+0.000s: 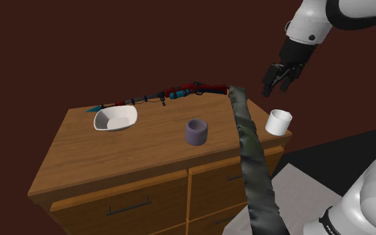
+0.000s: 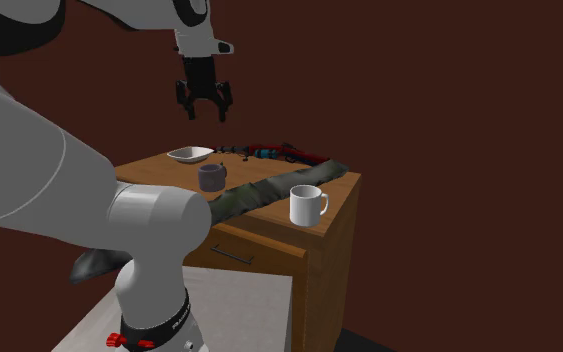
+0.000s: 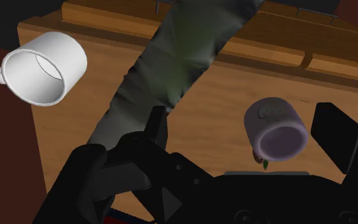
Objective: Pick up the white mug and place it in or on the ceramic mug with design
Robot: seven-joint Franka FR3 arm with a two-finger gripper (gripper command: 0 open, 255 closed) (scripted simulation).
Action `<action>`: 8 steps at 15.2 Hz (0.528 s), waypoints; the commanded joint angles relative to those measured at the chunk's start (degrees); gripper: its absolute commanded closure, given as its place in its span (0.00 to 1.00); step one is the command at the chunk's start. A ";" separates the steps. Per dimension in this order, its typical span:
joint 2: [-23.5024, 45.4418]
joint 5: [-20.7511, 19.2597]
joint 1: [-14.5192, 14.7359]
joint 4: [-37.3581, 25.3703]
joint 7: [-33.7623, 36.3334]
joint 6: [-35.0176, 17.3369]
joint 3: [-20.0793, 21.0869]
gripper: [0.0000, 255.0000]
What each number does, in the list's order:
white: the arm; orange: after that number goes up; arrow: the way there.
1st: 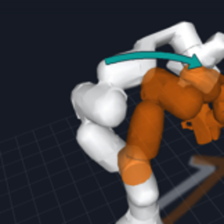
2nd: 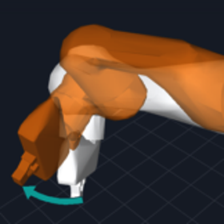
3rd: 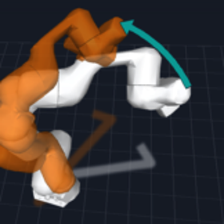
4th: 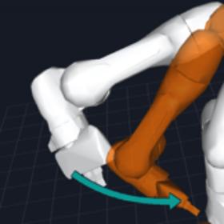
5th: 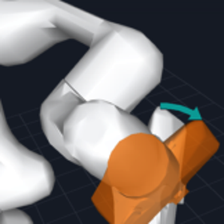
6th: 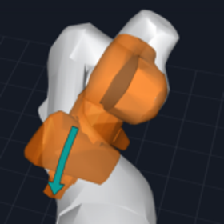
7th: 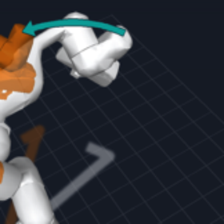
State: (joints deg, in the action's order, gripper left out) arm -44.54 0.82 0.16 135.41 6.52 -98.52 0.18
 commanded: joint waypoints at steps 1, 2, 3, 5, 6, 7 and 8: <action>0.00 0.00 0.00 0.00 0.00 0.00 0.00 0.00; 0.44 -0.54 -0.42 0.90 -0.85 -1.10 -0.89 0.00; 0.95 -1.08 -0.85 1.74 -1.70 -2.22 -1.79 0.00; 2.16 -2.15 -1.73 3.25 -3.39 -4.50 -3.60 0.00; 2.87 -2.68 -2.17 3.91 -4.23 -5.67 -4.51 0.00; 3.65 -3.20 -2.62 4.52 -5.08 -6.85 -5.43 0.00; 4.50 -3.71 -3.07 5.07 -5.91 -8.04 -6.35 0.00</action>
State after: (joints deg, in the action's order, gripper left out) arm -40.72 -2.35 -2.44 139.74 1.51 -105.31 -5.22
